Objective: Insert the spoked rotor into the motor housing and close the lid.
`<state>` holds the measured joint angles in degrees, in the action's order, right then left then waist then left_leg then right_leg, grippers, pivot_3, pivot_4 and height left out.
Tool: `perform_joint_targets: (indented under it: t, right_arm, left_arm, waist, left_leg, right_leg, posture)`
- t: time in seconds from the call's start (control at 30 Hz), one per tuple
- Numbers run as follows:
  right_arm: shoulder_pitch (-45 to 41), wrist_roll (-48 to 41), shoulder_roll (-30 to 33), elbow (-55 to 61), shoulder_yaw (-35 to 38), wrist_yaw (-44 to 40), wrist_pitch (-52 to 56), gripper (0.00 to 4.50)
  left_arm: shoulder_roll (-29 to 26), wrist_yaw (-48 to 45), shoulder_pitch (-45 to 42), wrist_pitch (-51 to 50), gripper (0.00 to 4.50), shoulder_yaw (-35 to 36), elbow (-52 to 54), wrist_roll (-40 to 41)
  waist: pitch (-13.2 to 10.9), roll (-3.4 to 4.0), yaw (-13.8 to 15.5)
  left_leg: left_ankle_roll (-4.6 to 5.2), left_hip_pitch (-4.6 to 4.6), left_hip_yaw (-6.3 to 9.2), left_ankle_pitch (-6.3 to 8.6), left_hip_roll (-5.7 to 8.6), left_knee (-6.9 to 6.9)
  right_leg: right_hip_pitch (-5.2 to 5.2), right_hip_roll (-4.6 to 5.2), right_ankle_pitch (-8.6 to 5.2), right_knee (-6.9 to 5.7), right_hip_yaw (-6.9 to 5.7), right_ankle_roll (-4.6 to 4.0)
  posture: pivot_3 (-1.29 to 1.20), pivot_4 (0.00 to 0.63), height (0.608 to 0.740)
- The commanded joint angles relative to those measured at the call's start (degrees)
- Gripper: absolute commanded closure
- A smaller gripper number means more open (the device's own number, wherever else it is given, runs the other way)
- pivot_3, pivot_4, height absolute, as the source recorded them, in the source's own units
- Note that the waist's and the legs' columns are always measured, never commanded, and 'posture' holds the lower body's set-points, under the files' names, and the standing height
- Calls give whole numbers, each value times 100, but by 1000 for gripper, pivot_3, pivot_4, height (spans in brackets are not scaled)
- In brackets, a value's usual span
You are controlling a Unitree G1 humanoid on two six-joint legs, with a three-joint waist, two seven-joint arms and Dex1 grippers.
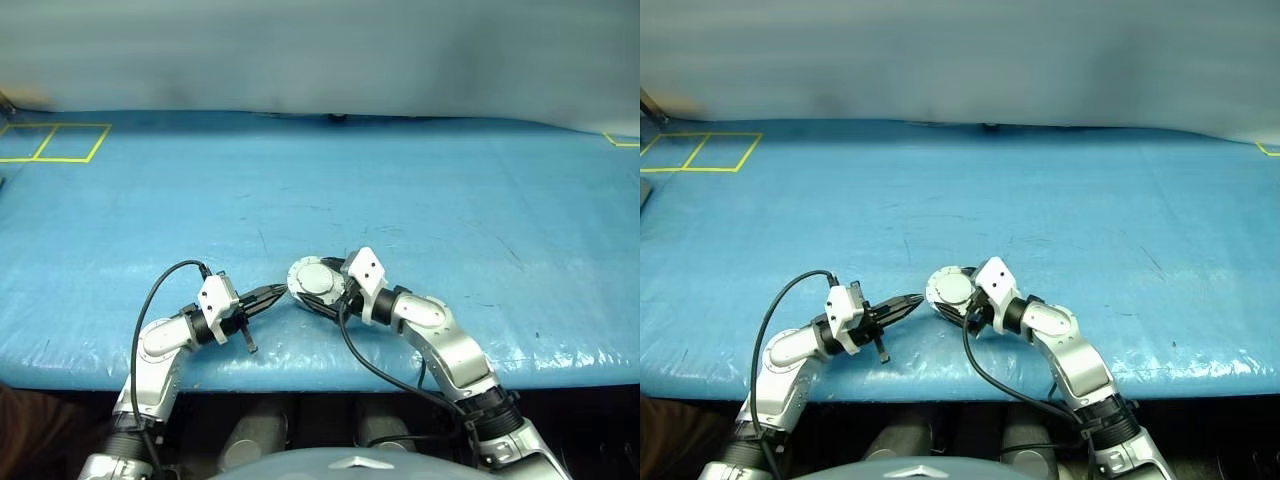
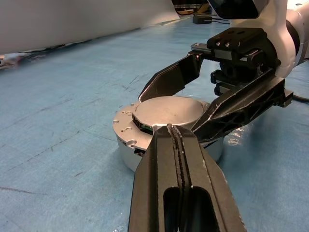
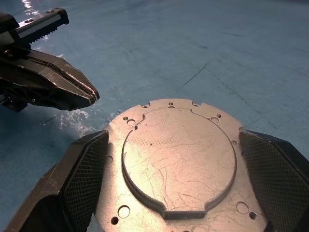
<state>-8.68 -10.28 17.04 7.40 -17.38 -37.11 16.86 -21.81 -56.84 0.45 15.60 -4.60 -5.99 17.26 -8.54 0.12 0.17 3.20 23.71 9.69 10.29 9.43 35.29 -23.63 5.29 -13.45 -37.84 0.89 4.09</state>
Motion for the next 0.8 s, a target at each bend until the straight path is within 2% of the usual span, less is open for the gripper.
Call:
perform_joint_targets:
  t: [0.03,0.47,0.57,0.67,0.8]
  right_arm:
    - [-30,19,14,61,91,-9,-90,16]
    - [-163,26,190,92,93,-227,-39,16]
    - [-147,49,168,69,91,-211,-74,618]
    - [-129,65,154,83,88,-213,-83,1500]
    - [-113,117,162,78,57,-206,-89,1516]
  left_arm:
    - [-11,-18,4,119,4500,104,45,124]
    - [-141,271,46,-115,4500,-25,-121,-220]
    - [-100,354,91,-193,4500,-65,-67,-237]
    - [-86,416,149,-305,4500,-96,11,-259]
    - [-63,571,151,-433,4500,-120,8,-350]
  waist:
    - [0,0,0]
    - [0,0,0]
    - [0,0,-1]
    - [0,0,-3]
    - [0,0,-1]
  left_leg:
    - [0,0,0,0,0,0]
    - [0,0,0,0,0,-1]
    - [0,0,0,0,0,-1]
    - [0,0,0,0,0,-1]
    - [0,0,0,0,-1,-1]
  right_leg:
    - [0,0,0,0,0,1]
    - [0,0,0,1,0,1]
    - [0,0,0,1,0,1]
    - [0,0,0,0,0,2]
    - [0,0,-3,0,0,7]
  posture:
    - [0,150,740]
    - [0,150,740]
    - [0,150,740]
    - [0,150,740]
    - [0,150,740]
